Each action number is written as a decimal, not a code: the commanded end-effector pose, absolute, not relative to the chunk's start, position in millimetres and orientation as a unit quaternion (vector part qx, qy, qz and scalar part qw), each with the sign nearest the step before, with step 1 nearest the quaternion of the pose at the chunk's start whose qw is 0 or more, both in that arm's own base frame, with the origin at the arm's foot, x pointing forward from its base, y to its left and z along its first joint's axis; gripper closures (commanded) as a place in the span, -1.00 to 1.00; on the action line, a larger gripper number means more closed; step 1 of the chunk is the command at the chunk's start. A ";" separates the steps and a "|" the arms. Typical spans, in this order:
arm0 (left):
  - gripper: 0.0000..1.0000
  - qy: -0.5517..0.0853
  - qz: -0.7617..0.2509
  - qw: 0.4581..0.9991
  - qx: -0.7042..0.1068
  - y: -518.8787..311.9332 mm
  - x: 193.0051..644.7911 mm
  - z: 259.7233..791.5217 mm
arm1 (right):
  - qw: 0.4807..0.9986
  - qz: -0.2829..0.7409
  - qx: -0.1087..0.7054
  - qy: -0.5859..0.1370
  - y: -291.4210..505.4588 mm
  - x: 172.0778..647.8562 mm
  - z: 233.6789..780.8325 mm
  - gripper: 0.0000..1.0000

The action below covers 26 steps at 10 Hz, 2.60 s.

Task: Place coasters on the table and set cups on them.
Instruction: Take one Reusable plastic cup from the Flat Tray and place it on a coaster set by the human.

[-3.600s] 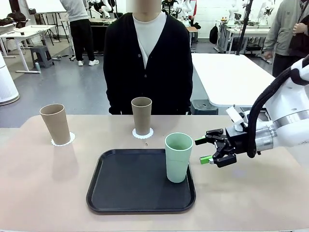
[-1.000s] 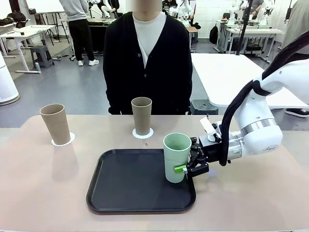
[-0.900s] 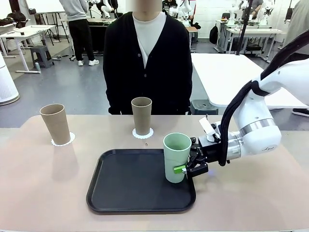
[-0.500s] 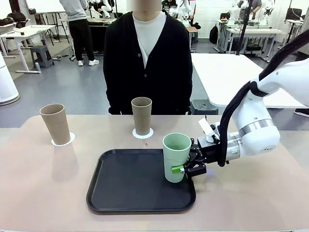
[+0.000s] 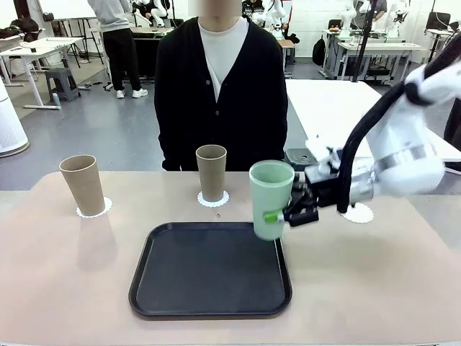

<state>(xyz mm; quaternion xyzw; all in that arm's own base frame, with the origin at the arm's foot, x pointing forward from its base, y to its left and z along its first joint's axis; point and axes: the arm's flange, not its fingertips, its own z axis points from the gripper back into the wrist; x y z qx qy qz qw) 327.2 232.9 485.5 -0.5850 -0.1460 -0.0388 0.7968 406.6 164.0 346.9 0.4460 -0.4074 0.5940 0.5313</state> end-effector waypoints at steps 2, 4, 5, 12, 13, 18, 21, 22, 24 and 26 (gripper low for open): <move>-1.00 -0.148 -0.039 0.792 -0.591 234.4 324.9 487.6 | 0.548 0.619 0.420 -0.373 168.5 409.7 456.4 1.00; -1.00 -0.148 -0.039 0.792 -0.591 234.4 324.9 487.6 | 0.549 0.621 0.409 -0.382 175.5 410.3 486.3 1.00; -1.00 -0.148 -0.039 0.792 -0.591 234.4 324.9 487.6 | 0.551 0.614 0.412 -0.386 175.9 412.8 487.0 1.00; -1.00 -0.148 -0.039 0.792 -0.591 234.4 324.9 487.6 | 0.546 0.591 0.416 -0.425 137.5 444.7 495.0 -0.69; -1.00 -0.148 -0.039 0.792 -0.591 234.4 324.9 487.6 | 0.548 0.569 0.427 -0.440 91.0 478.6 492.2 -0.69; -1.00 -0.148 -0.039 0.792 -0.591 234.4 324.9 487.6 | 0.624 0.524 0.412 -0.408 -81.1 531.5 475.4 -0.69; -1.00 -0.148 -0.039 0.792 -0.591 234.4 324.9 487.6 | 0.623 0.552 0.413 -0.370 -103.1 529.6 469.2 -0.69; -1.00 -0.148 -0.039 0.792 -0.591 234.4 324.9 487.6 | 0.616 0.556 0.422 -0.367 -102.6 528.9 464.5 -0.69; -1.00 -0.148 -0.039 0.792 -0.591 234.4 324.9 487.6 | 0.596 0.564 0.434 -0.372 -95.6 528.0 459.9 -0.69; -1.00 -0.148 -0.039 0.792 -0.591 234.4 324.9 487.6 | 0.620 0.549 0.418 -0.373 -97.7 523.4 463.2 -0.69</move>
